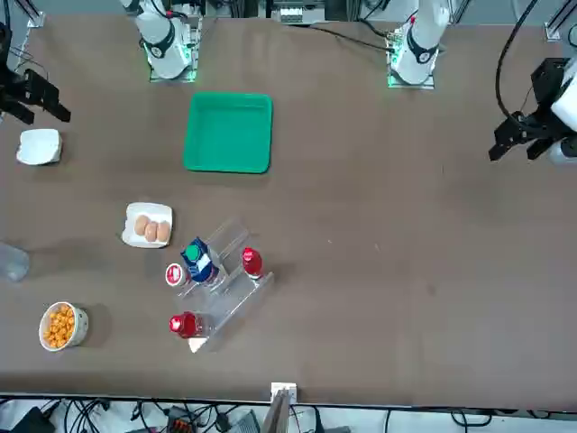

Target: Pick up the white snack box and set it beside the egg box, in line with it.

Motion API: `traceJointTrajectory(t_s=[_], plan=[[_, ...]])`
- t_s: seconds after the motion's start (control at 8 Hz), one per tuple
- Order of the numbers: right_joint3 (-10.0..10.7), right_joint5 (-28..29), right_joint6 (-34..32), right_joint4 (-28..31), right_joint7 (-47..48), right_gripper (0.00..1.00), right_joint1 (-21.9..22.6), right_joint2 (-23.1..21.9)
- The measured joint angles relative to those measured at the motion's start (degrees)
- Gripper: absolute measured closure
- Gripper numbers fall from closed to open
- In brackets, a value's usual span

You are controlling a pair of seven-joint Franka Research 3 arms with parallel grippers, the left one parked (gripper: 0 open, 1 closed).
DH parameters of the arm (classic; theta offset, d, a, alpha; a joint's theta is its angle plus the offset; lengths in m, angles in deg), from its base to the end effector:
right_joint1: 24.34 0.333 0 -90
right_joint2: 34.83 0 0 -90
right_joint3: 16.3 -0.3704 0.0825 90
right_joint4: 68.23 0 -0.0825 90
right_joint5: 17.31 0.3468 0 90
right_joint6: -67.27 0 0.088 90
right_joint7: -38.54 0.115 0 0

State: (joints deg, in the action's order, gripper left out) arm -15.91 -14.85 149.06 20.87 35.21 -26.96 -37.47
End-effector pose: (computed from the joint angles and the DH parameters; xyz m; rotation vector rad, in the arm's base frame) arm 0.4843 -0.0201 0.6889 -3.0917 -0.0155 0.1222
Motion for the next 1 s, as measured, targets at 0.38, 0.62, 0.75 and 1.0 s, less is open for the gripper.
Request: traceJointTrajectory(t_s=[0.38, 0.62, 0.75, 1.0], plan=[[0.0, 0.0, 0.0, 0.0, 0.0, 0.0, 0.0, 0.0], [0.1, -0.2, -0.2, 0.0, 0.0, 0.0, 0.0, 0.0], [0.3, -0.4, -1.1, 0.0, 0.0, 0.0, 0.0, 0.0], [0.9, -3.4, -5.1, 0.0, 0.1, 0.0, -0.8, 0.0]])
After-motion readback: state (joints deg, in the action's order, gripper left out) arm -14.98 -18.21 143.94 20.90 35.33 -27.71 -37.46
